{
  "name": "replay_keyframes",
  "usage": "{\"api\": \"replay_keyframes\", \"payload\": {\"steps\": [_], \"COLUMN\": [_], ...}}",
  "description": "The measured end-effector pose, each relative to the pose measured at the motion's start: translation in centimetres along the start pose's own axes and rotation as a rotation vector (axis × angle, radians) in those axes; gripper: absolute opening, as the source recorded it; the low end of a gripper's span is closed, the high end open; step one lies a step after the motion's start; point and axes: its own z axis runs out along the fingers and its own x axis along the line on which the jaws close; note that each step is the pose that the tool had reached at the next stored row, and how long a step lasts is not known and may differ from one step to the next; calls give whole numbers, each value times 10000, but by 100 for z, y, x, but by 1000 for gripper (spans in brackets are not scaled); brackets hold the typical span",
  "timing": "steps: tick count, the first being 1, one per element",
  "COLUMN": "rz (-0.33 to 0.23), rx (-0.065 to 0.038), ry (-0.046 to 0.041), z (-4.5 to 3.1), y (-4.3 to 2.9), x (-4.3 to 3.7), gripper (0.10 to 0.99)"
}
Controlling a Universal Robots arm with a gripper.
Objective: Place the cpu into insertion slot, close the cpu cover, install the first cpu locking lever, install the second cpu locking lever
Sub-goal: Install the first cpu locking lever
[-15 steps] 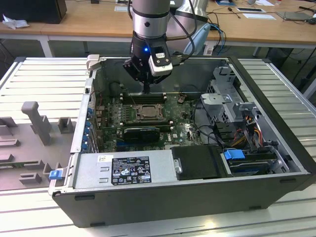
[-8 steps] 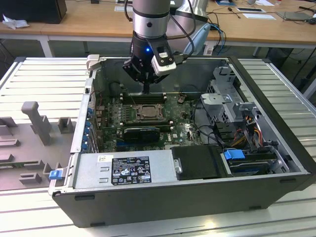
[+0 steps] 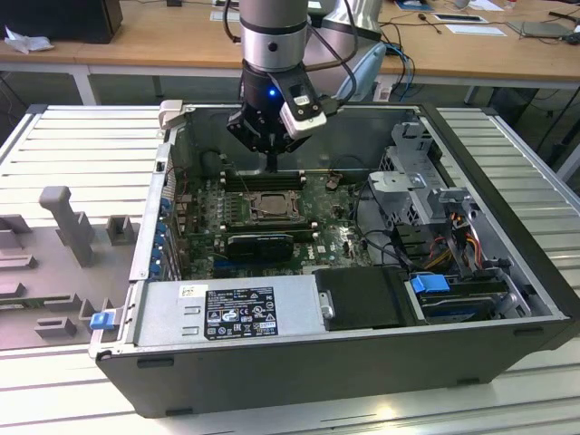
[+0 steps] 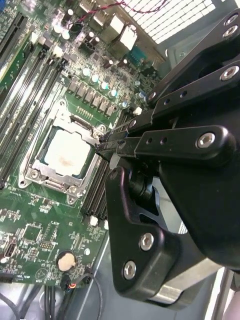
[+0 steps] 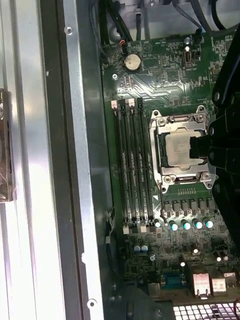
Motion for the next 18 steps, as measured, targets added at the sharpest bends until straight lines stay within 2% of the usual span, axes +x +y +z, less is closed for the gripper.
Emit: {"api": "replay_keyframes", "payload": {"steps": [7,12,15,18], "rz": [-294,-313,-317,-326], "rx": [-16,-17,-17,-19], "ry": [-53,-57,-57,-63], "z": [0,0,0,-3], "y": [-1,-3,-5,-11], "x": [8,22,48,115], "gripper": [106,106,106,106]}}
